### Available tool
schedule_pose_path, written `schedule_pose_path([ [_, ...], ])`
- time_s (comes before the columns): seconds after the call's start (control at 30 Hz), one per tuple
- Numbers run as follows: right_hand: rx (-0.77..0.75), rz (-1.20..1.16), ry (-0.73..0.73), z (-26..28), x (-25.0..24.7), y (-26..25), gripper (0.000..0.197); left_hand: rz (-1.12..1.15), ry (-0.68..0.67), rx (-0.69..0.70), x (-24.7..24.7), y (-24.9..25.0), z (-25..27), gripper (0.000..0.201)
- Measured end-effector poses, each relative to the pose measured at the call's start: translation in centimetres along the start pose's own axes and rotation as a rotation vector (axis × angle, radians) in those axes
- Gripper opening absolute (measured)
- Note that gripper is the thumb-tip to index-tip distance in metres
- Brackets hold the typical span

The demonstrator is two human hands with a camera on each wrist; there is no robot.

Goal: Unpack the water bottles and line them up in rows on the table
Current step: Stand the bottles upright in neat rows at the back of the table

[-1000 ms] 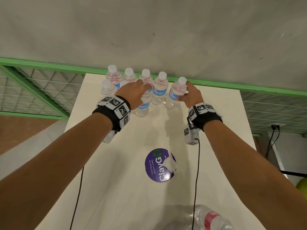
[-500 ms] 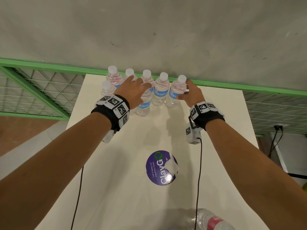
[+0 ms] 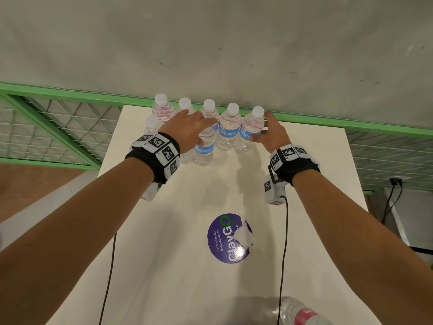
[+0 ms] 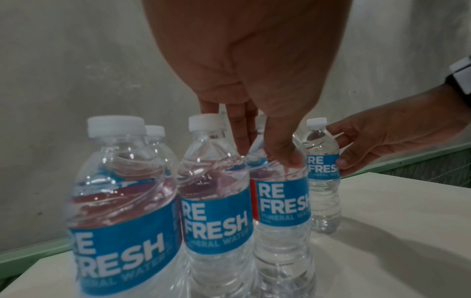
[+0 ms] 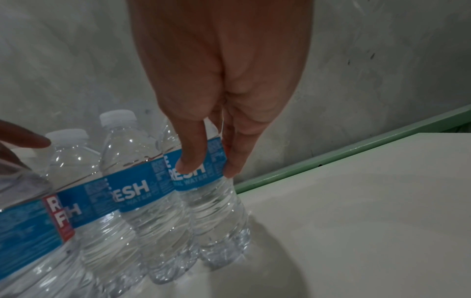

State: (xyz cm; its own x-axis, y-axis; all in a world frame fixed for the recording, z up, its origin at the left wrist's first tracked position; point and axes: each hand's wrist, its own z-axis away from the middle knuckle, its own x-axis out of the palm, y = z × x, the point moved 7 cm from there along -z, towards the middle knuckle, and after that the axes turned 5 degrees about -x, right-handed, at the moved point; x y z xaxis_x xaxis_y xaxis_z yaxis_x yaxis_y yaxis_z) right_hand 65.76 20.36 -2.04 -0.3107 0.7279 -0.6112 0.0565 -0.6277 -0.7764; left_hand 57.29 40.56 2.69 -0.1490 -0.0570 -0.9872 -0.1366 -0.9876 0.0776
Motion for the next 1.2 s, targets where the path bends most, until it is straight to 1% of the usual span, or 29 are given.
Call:
schedule_pose_path([
  [0.27,-0.002,-0.022,-0.002,0.0,0.2,0.1,0.059,0.056,-0.015,-0.028,0.1,-0.4,-0.1,0.063],
  [0.7,0.000,0.002,-0.006,0.2,0.0,0.0,0.062,0.115,-0.044,-0.059,-0.2,-0.6,-0.3,0.063],
  [0.8,0.009,0.002,-0.017,0.3,0.0,0.0,0.068,0.120,-0.050,-0.060,-0.3,-0.5,-0.1,0.064],
  [0.87,0.035,0.015,-0.026,0.4,0.0,0.1,0.078,0.132,-0.050,-0.064,-0.4,-0.5,-0.1,0.064],
  [0.93,0.094,0.034,-0.034,0.6,-0.2,0.6,0.089,0.158,-0.043,-0.054,-0.5,-0.4,0.1,0.068],
  [1.0,0.157,0.044,-0.052,1.4,-0.6,1.0,0.095,0.205,-0.003,-0.040,-0.5,-0.3,0.4,0.073],
  [1.07,0.192,0.057,-0.078,2.8,-1.0,1.0,0.095,0.251,0.092,-0.041,-0.8,-0.3,1.1,0.074],
  [1.13,0.200,0.071,-0.118,4.9,-1.4,0.3,0.090,0.248,0.219,-0.038,-1.2,0.1,2.3,0.068],
  [1.2,0.180,0.111,-0.189,7.5,-1.5,-0.7,0.082,0.210,0.332,0.018,-1.7,1.7,3.9,0.058],
])
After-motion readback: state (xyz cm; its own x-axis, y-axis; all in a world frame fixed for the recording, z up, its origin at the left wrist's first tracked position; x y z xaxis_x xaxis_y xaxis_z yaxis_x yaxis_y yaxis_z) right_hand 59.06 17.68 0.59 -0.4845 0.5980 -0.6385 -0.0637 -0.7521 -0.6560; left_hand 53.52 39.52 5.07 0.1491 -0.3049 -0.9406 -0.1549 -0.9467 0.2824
